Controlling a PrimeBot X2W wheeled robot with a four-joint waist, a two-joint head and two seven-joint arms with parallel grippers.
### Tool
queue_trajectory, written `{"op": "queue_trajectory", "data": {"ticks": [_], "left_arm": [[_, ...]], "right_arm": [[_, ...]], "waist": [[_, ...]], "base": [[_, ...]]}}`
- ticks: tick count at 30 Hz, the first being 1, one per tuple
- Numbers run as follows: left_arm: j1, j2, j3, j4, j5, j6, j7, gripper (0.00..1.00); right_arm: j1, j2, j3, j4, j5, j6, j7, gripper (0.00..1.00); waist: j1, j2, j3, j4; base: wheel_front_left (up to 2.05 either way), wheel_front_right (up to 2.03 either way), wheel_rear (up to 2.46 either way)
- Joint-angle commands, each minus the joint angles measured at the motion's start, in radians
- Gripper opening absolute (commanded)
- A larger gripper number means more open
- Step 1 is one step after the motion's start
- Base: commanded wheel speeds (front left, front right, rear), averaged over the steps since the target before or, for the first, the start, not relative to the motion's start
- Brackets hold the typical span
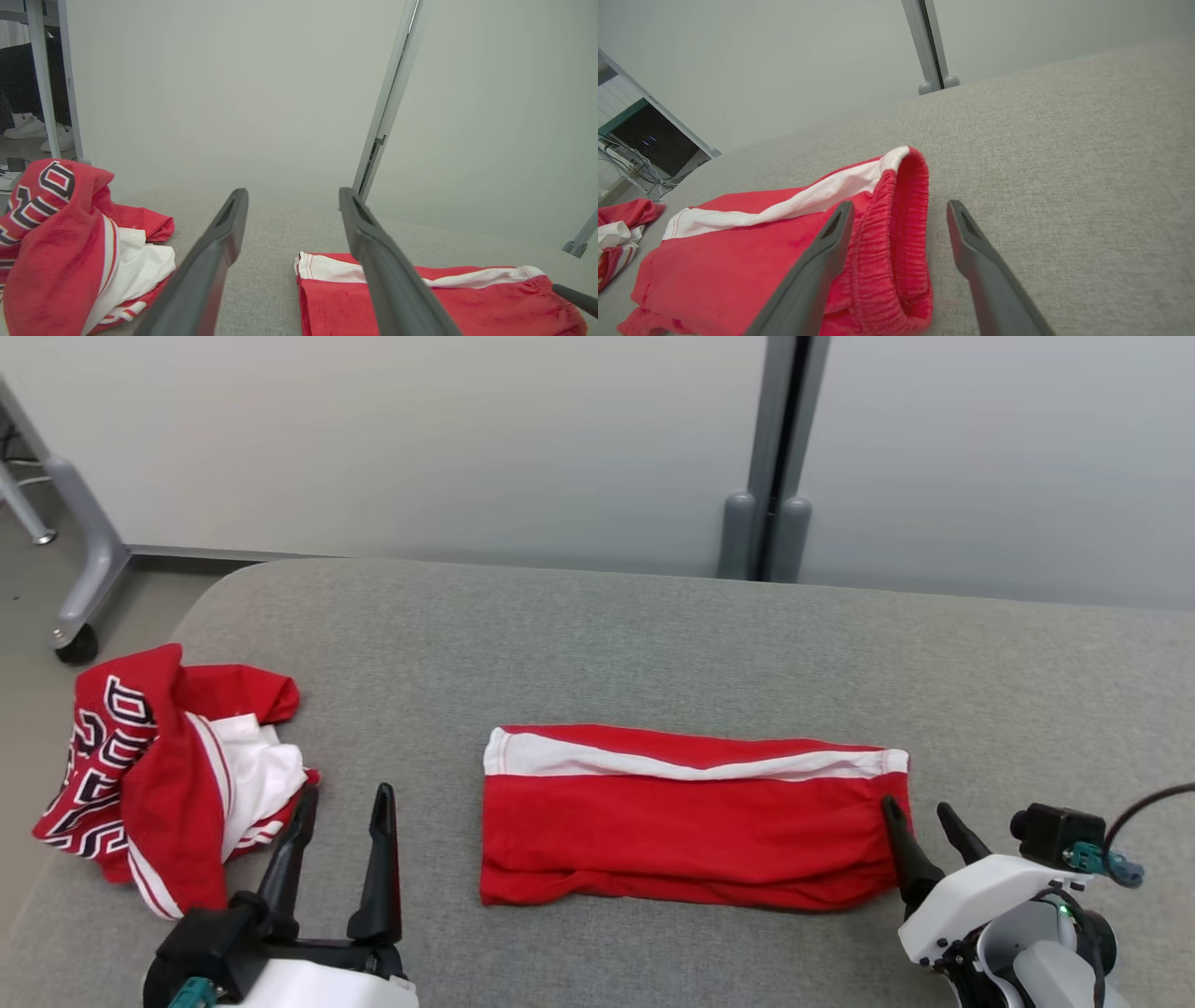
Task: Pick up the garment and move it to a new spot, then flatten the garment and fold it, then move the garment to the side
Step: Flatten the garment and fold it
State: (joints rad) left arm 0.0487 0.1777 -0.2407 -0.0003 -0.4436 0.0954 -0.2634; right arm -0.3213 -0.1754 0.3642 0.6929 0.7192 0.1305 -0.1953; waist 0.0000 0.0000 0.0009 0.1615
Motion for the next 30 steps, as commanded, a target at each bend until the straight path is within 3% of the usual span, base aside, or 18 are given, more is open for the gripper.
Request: {"op": "queue_trajectory", "data": {"ticks": [1,11,19,24,25,26,27,28,30], "left_arm": [[0.005,-0.003,0.004,0.005,0.009,-0.008,-0.002,1.0],[-0.011,-0.053,0.03,0.059,0.049,-0.074,-0.002,1.0],[-0.024,-0.068,0.047,0.072,0.071,-0.098,-0.002,1.0],[-0.032,-0.076,0.051,0.084,0.081,-0.111,-0.002,1.0],[-0.032,-0.077,0.052,0.086,0.083,-0.112,-0.002,1.0],[-0.032,-0.078,0.053,0.089,0.084,-0.113,-0.002,1.0],[-0.032,-0.079,0.054,0.091,0.085,-0.115,-0.002,1.0],[-0.031,-0.079,0.056,0.093,0.085,-0.116,-0.002,1.0],[-0.027,-0.08,0.059,0.095,0.087,-0.119,-0.002,1.0]], "right_arm": [[-0.01,-0.004,0.003,0.019,0.011,0.001,0.005,1.0],[-0.096,0.019,-0.002,0.237,0.162,0.001,0.094,1.0],[-0.132,0.023,-0.006,0.299,0.341,0.0,0.344,1.0],[-0.156,0.023,0.016,0.367,0.383,-0.001,0.492,1.0],[-0.163,0.024,0.016,0.38,0.384,-0.001,0.493,0.9],[-0.172,0.023,0.013,0.394,0.386,-0.002,0.488,0.59],[-0.178,0.025,0.013,0.404,0.388,-0.002,0.484,0.15],[-0.184,0.029,0.011,0.41,0.392,-0.002,0.477,0.0],[-0.194,0.026,0.007,0.412,0.396,-0.002,0.46,0.0]], "waist": [[0.0,0.0,0.0,0.011],[0.0,0.0,0.018,0.065],[0.0,0.0,0.04,0.089],[0.0,0.0,0.042,0.099],[0.0,0.0,0.041,0.101],[0.0,0.0,0.04,0.103],[0.0,0.0,0.038,0.104],[0.0,0.0,0.036,0.106],[0.0,0.0,0.032,0.106]], "base": [[0.0,0.0,0.0],[0.0,0.0,0.0],[0.0,0.0,0.0],[0.0,0.0,0.0],[0.0,0.0,0.0],[0.0,0.0,0.0],[0.0,0.0,0.0],[0.0,0.0,0.0],[0.0,0.0,0.0]]}}
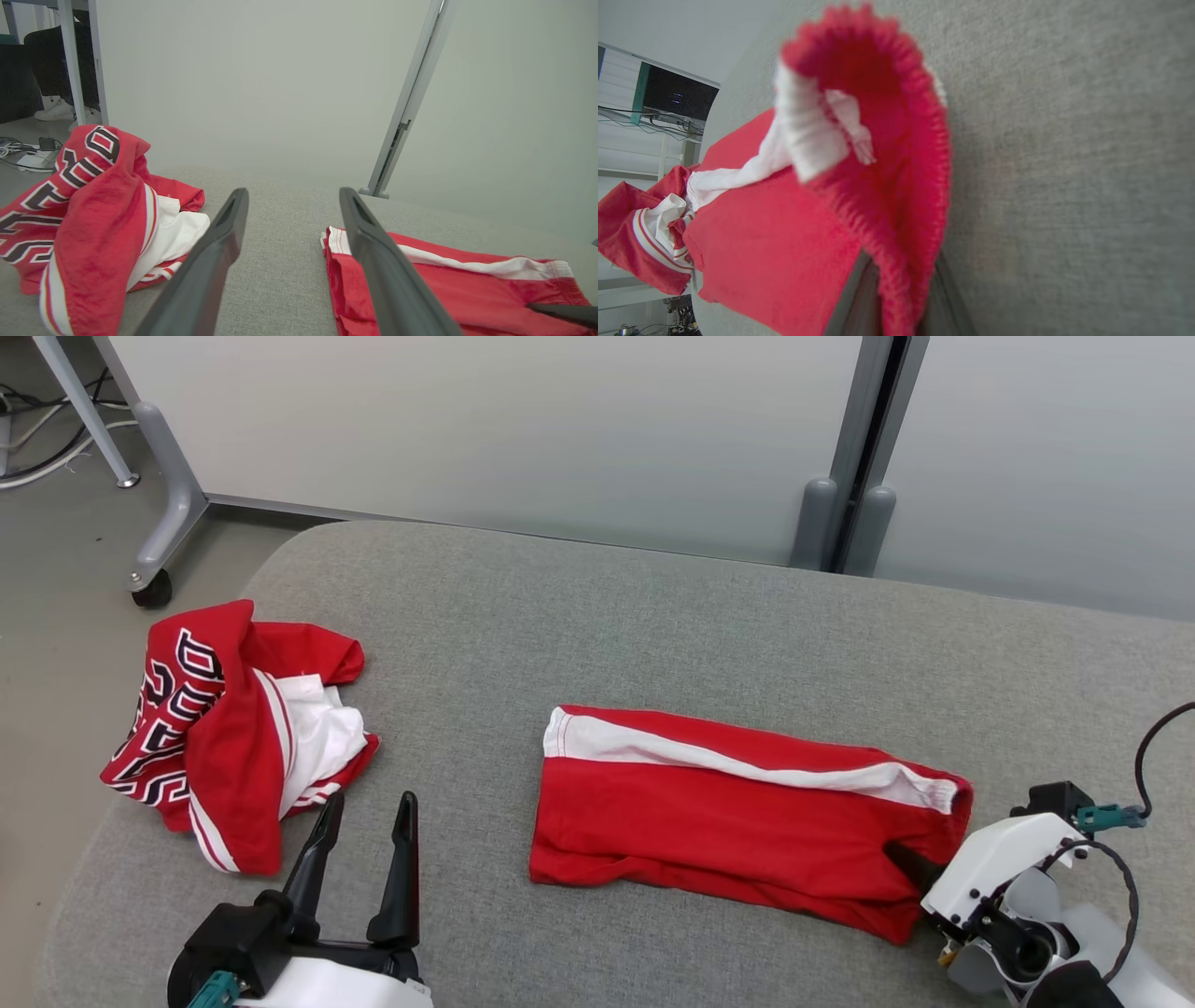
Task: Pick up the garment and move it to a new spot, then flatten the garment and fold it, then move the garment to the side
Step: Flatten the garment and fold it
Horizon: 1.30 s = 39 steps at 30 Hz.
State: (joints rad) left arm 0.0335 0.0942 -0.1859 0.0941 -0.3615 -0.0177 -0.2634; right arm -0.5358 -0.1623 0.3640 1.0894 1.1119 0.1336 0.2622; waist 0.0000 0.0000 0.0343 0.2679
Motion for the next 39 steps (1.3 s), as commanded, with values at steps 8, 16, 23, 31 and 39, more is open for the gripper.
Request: {"op": "queue_trajectory", "data": {"ticks": [8,16,23,31,39], "left_arm": [[0.007,-0.003,0.015,0.003,0.01,-0.013,-0.002,1.0],[0.016,-0.01,0.008,0.012,0.013,-0.021,-0.002,1.0],[0.025,-0.018,-0.002,0.031,0.009,-0.027,-0.002,1.0],[0.029,-0.02,-0.012,0.059,0.003,-0.034,-0.002,1.0],[0.032,-0.014,-0.015,0.073,-0.007,-0.035,0.001,1.0]], "right_arm": [[-0.003,-0.045,0.021,-0.05,0.016,-0.004,-0.02,0.0],[-0.005,-0.157,0.045,-0.107,0.031,-0.003,0.062,0.0],[-0.015,-0.278,0.086,-0.207,0.049,-0.003,0.245,0.0],[-0.022,-0.279,0.103,-0.336,0.091,-0.003,0.354,0.0],[0.01,-0.187,0.07,-0.394,0.202,-0.003,0.41,0.0]], "waist": [[0.0,0.0,-0.007,-0.029],[0.0,0.0,-0.017,-0.061],[0.0,0.0,-0.033,-0.086],[0.0,0.0,-0.06,-0.068],[0.0,0.0,-0.079,-0.004]], "base": [[0.0,0.0,0.0],[0.0,0.0,0.0],[0.0,0.0,0.0],[0.0,0.0,0.0],[0.0,0.0,0.0]]}}
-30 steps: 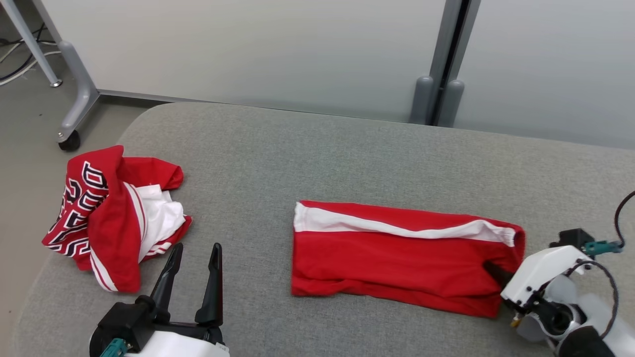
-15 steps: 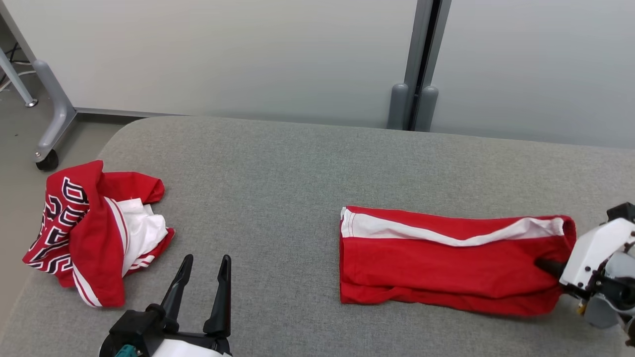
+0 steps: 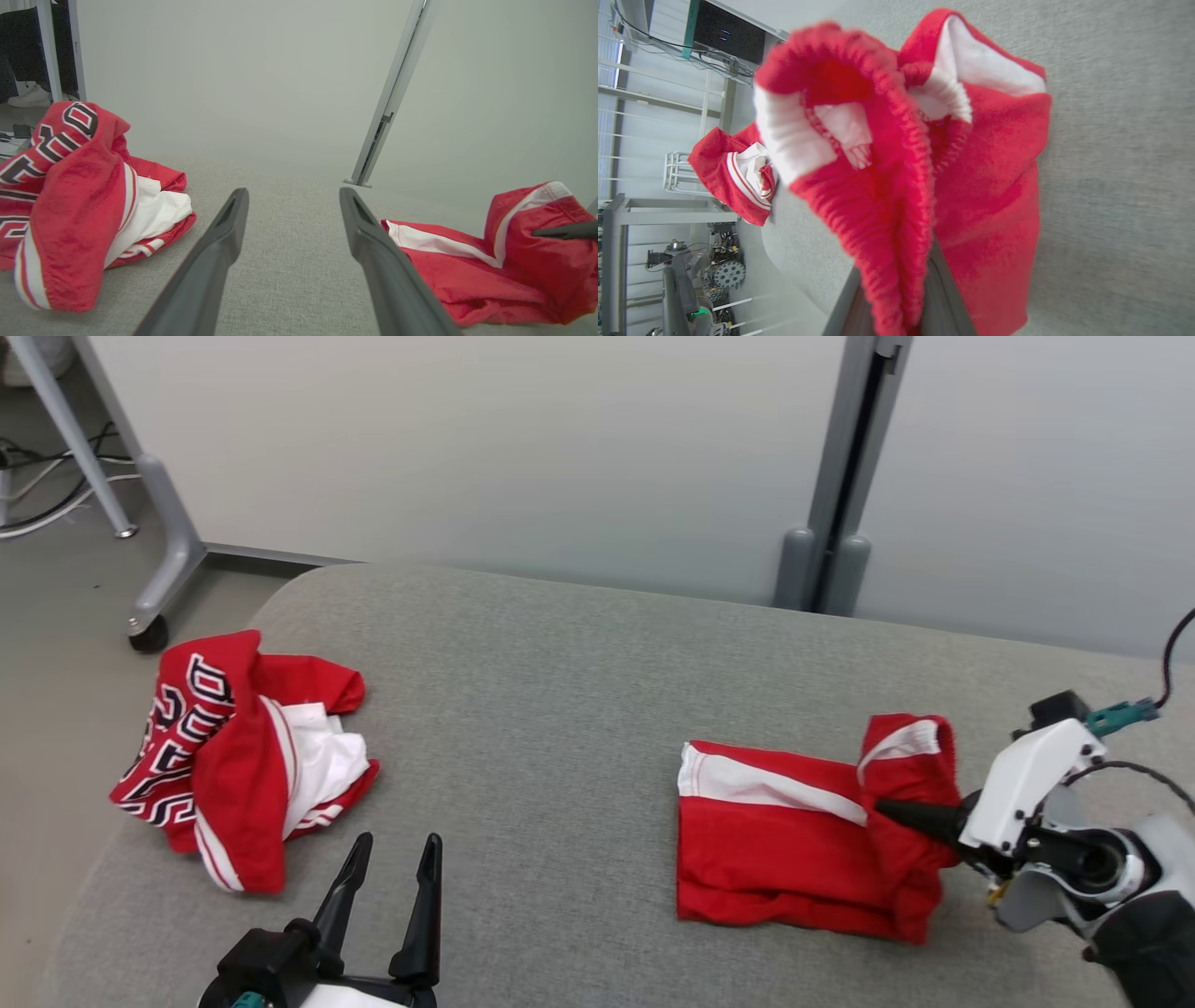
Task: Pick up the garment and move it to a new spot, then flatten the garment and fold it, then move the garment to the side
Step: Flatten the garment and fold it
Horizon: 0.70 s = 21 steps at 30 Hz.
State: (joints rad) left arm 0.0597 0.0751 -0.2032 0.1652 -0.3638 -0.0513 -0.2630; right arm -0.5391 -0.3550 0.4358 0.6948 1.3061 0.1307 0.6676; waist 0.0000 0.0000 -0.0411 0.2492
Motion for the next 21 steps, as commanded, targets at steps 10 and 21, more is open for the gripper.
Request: {"op": "queue_trajectory", "data": {"ticks": [10,21], "left_arm": [[-0.006,0.01,-0.01,0.013,-0.01,-0.003,0.005,1.0],[-0.01,0.008,-0.017,0.021,-0.017,0.008,0.004,1.0]], "right_arm": [[-0.048,0.129,0.006,0.119,0.026,0.0,-0.002,0.0],[-0.124,0.185,0.036,0.239,-0.016,0.0,-0.043,1.0]], "waist": [[0.0,0.0,-0.001,0.088],[0.0,0.0,0.005,0.102]], "base": [[0.0,0.0,0.0],[0.0,0.0,0.0]]}}
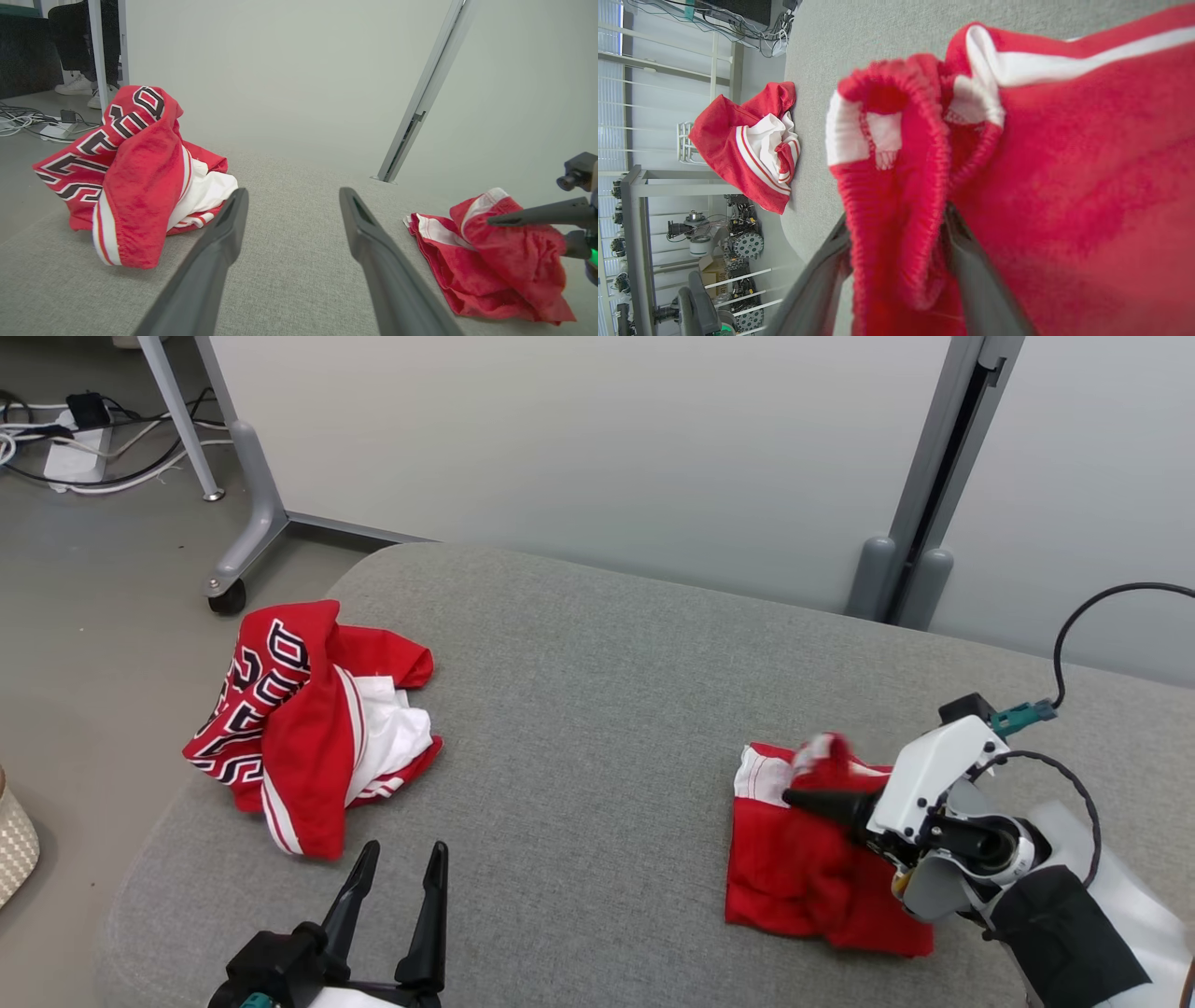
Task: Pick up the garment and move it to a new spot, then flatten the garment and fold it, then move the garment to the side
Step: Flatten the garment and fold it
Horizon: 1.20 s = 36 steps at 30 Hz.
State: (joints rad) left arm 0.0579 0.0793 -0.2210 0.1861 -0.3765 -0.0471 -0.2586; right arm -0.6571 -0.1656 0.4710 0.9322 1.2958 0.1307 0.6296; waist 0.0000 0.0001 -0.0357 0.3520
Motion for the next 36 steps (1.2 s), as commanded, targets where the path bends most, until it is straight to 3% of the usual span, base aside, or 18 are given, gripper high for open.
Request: {"op": "queue_trajectory", "data": {"ticks": [1,6,10,19,24,28,32,36], "left_arm": [[-0.006,0.003,0.001,0.002,-0.005,0.004,-0.001,1.0],[0.0,0.006,0.002,0.004,-0.009,0.006,-0.002,1.0],[0.006,0.007,0.004,-0.003,-0.01,0.01,-0.003,1.0],[0.011,0.01,0.031,-0.041,0.0,0.021,-0.006,1.0],[0.014,0.018,0.058,-0.076,0.014,0.024,-0.007,1.0],[0.021,0.028,0.087,-0.103,0.022,0.027,-0.007,1.0],[0.026,0.034,0.117,-0.143,0.036,0.011,-0.007,1.0],[0.048,0.029,0.143,-0.151,0.045,-0.002,-0.006,1.0]], "right_arm": [[-0.011,-0.004,0.0,0.007,-0.007,0.0,-0.012,1.0],[-0.016,-0.003,-0.003,-0.025,0.014,0.0,-0.019,1.0],[-0.006,-0.04,-0.019,-0.119,0.035,0.0,-0.05,1.0],[0.086,-0.179,-0.049,-0.41,-0.015,0.0,-0.281,1.0],[0.169,-0.257,-0.039,-0.536,-0.152,0.0,-0.508,1.0],[0.257,-0.268,-0.042,-0.592,-0.296,0.0,-0.709,1.0],[0.351,-0.232,-0.075,-0.596,-0.418,0.0,-0.858,1.0],[0.434,-0.182,-0.131,-0.615,-0.542,0.0,-0.893,1.0]], "waist": [[0.0,-0.0001,-0.002,-0.005],[0.0,-0.0001,-0.012,-0.035],[0.0,-0.0001,-0.013,-0.068],[0.0,-0.0001,-0.009,-0.135],[0.0,-0.0001,-0.009,-0.166],[0.0,-0.0001,-0.008,-0.194],[0.0,-0.0001,-0.011,-0.215],[0.0,-0.0001,-0.015,-0.237]], "base": [[0.0,0.0,0.0],[0.0,0.0,0.0],[0.0,0.0,0.0],[0.0,0.0,0.0],[0.0,0.0,0.0],[0.0,0.0,0.0],[0.0,0.0,0.0],[0.0,0.0,0.0]]}}
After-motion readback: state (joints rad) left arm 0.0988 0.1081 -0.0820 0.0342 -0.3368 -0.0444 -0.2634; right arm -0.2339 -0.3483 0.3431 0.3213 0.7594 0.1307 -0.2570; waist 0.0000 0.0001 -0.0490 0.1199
